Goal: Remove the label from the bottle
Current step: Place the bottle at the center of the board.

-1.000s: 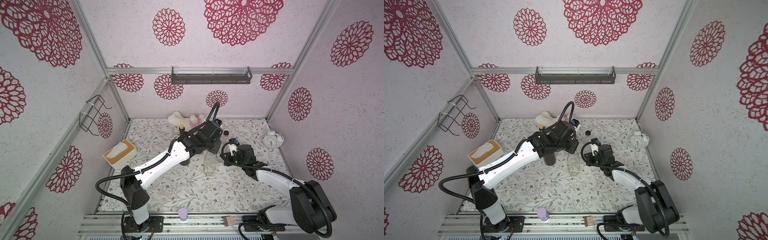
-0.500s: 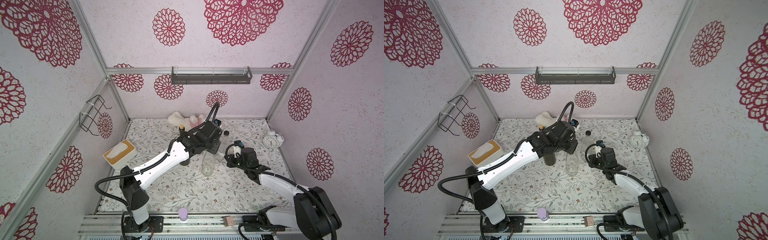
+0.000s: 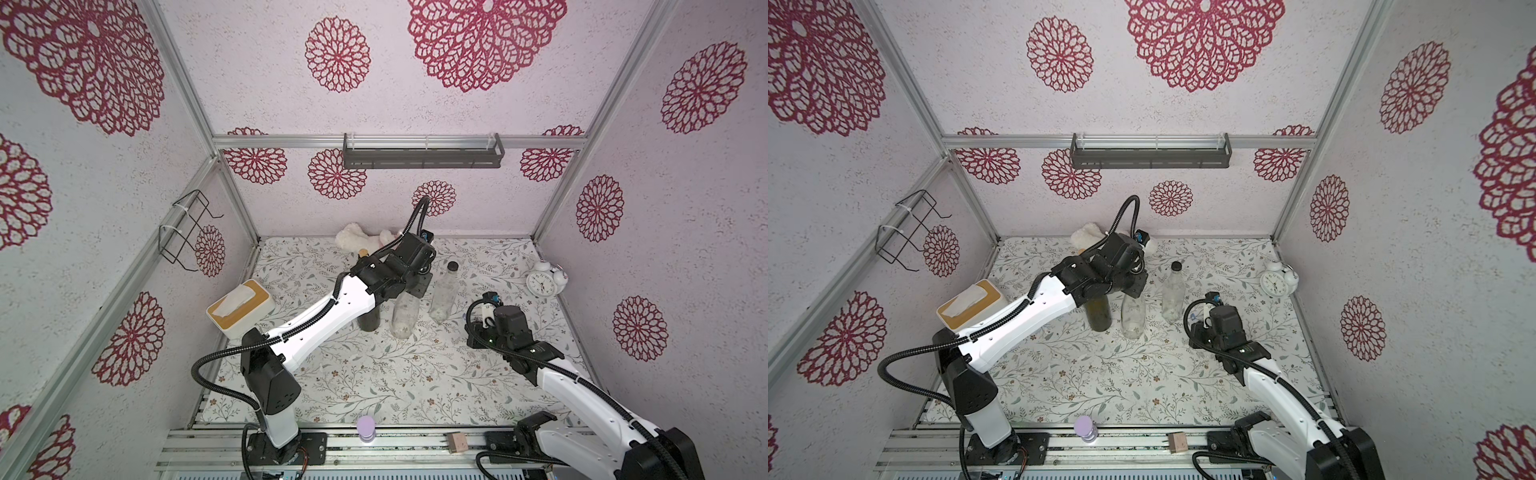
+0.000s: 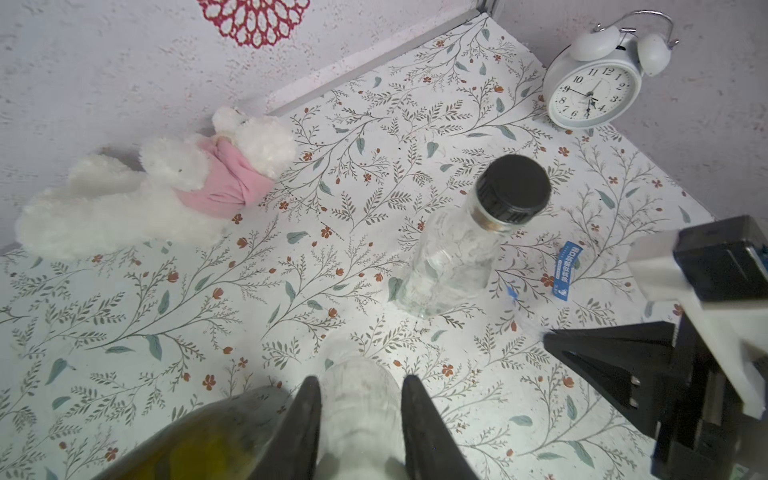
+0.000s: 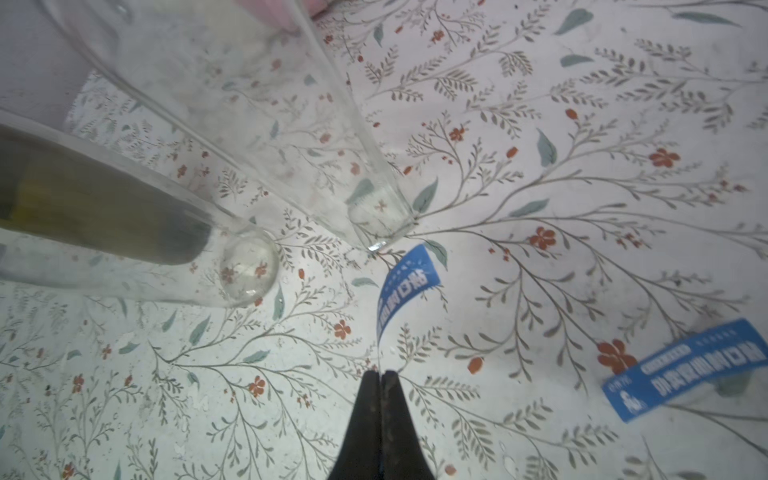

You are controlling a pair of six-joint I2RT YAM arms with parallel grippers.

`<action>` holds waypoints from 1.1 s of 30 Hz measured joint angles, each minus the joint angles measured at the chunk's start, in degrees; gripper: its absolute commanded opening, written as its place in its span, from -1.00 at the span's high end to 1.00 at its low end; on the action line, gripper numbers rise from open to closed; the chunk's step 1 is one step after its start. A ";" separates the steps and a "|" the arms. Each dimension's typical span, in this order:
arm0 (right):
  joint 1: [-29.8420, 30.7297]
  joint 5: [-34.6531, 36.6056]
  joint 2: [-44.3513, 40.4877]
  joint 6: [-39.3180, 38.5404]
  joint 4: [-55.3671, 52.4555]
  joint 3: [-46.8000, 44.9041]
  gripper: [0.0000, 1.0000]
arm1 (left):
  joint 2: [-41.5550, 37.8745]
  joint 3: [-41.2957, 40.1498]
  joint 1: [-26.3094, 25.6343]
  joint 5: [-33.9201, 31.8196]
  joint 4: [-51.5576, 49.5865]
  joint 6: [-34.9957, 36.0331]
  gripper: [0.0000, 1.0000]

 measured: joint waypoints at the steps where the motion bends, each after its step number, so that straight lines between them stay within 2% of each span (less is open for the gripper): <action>1: -0.09 0.72 -0.26 0.24 -1.11 0.00 1.00 | 0.11 0.00 0.22 -0.20 0.39 0.24 1.00; 13: -1.40 4.46 -0.52 0.90 -6.54 0.02 1.00 | 1.84 -0.07 2.93 -0.48 5.70 1.42 1.00; 16: -1.95 5.31 0.59 0.85 -7.74 0.52 1.00 | 1.99 -0.07 3.04 -0.48 6.19 1.40 0.72; 18: -2.25 5.77 2.01 0.85 -8.50 1.36 1.00 | 2.03 -0.07 3.04 -0.50 6.34 1.40 0.35; 19: -2.29 6.01 2.60 0.85 -8.81 1.77 1.00 | 2.03 -0.09 3.04 -0.52 6.40 1.40 0.23; 27: -2.80 6.62 4.83 0.85 -10.16 3.30 1.00 | 1.90 -0.09 3.15 -1.18 9.64 1.70 -0.31; 33: -3.08 6.80 6.25 0.83 -12.26 4.94 1.00 | 1.88 0.90 3.15 -1.16 9.51 2.01 -0.64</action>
